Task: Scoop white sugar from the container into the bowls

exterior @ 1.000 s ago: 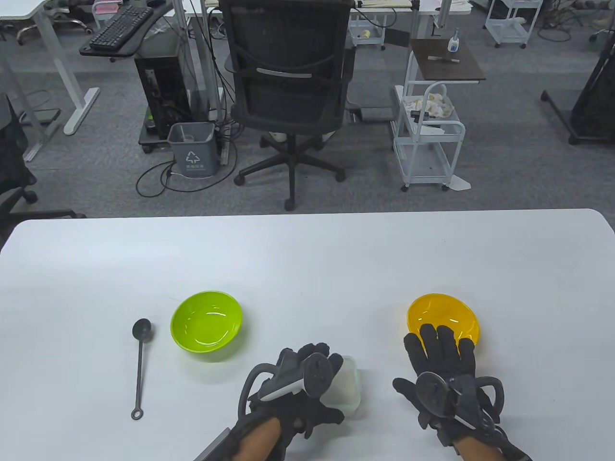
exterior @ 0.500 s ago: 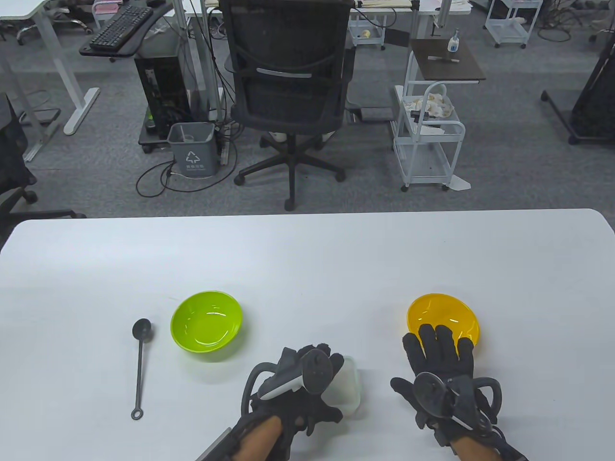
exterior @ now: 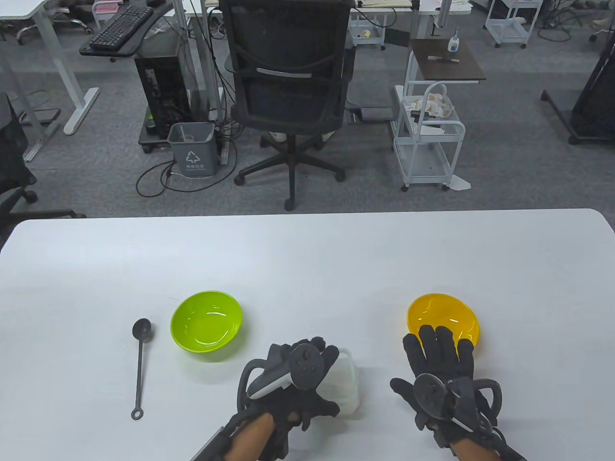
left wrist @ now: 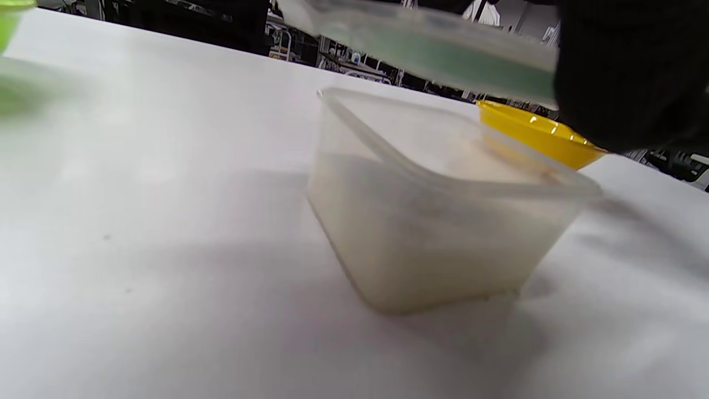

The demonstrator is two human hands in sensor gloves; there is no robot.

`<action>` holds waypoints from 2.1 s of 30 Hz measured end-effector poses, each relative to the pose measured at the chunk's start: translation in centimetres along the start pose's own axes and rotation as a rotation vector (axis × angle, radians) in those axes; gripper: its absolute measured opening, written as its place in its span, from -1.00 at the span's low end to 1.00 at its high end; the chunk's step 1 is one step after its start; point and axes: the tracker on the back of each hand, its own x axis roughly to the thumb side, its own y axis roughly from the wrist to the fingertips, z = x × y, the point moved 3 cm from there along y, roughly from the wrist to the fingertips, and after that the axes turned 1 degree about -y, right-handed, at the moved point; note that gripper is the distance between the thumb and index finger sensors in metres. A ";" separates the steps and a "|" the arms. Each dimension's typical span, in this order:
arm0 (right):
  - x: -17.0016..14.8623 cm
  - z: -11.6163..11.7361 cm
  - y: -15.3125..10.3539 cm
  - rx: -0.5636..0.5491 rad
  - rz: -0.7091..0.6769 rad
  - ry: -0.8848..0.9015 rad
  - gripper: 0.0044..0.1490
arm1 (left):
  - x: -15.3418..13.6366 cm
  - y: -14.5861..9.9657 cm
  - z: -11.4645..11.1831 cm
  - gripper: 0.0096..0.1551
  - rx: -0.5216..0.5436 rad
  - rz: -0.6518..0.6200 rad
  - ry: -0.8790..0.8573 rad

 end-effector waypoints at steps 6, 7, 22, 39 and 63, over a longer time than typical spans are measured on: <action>0.0 -0.1 0.0 -0.005 -0.002 0.002 0.11 | -2.1 -1.3 1.6 0.28 0.053 0.029 0.014; 0.0 -0.1 -0.1 -0.006 0.000 0.004 0.10 | -2.7 -1.5 1.8 0.28 0.057 0.039 0.016; -0.1 -0.1 -0.2 -0.007 0.003 0.006 0.11 | -10.8 -4.9 1.3 0.26 0.074 0.189 0.043; 0.2 -0.1 -0.3 0.001 0.000 0.000 0.11 | -12.6 -3.2 -4.6 0.18 -0.146 0.244 0.096; 0.3 -0.2 -0.3 -0.003 -0.004 0.006 0.10 | -12.9 -4.8 -1.0 0.18 -0.006 0.225 -0.064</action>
